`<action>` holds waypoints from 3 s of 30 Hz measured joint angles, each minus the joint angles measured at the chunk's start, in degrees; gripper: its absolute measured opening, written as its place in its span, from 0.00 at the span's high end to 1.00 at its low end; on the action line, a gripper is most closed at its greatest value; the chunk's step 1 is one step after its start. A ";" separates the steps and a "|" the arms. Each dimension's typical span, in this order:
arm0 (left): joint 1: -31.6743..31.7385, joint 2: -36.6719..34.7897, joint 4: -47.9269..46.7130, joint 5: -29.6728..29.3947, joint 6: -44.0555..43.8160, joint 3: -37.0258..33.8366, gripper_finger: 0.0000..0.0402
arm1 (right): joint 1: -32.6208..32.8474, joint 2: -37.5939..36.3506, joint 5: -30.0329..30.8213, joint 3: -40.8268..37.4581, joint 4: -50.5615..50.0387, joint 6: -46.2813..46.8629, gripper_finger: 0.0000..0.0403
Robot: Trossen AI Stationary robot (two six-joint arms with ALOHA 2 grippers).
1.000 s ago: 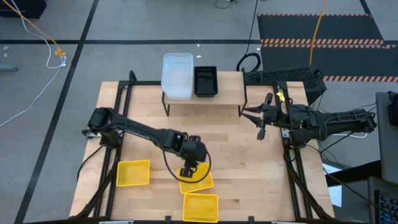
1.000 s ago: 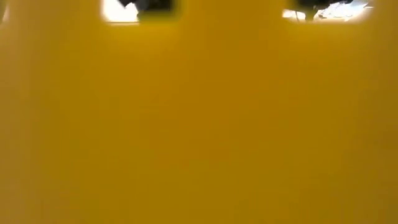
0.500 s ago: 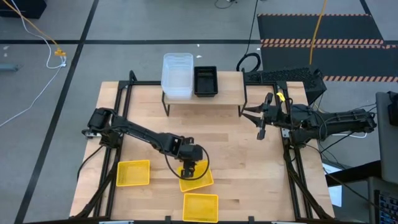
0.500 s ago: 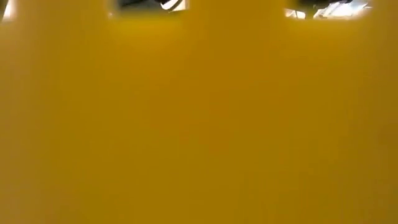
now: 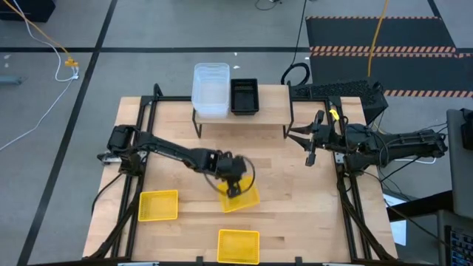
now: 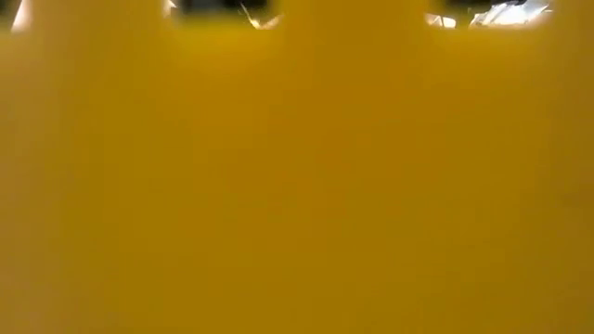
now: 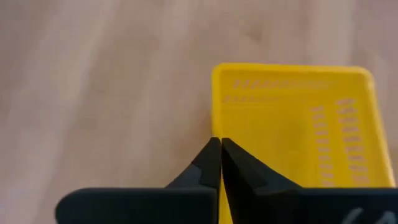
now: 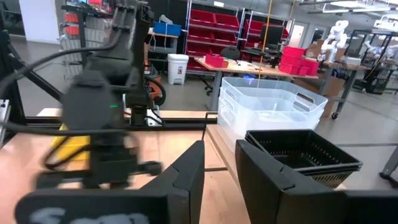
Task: Stack baskets on shelf by color
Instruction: Put the top right yellow bin on the shelf
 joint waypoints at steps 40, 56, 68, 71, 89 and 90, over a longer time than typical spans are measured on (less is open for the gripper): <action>-8.04 -0.68 -12.63 -2.70 42.17 0.42 0.84 | 0.04 0.81 0.02 -0.01 -0.52 -0.16 0.79; 1.74 -0.72 -8.16 -8.52 40.22 23.52 0.97 | 0.04 -1.60 0.42 -0.04 2.08 2.95 0.79; 21.20 4.44 15.48 -1.71 36.53 26.28 0.96 | 1.27 -2.26 0.16 -0.05 4.52 2.40 0.79; 22.73 7.78 15.35 -1.84 35.26 28.17 0.96 | 1.25 -2.27 0.24 -0.05 5.11 1.11 0.79; 17.76 14.94 -8.30 -16.76 41.92 46.29 0.98 | 1.20 -2.38 0.35 -0.05 4.02 1.60 0.79; 17.84 14.93 -9.04 -16.80 41.91 46.29 0.97 | 1.20 -2.37 0.36 -0.05 4.02 1.87 0.79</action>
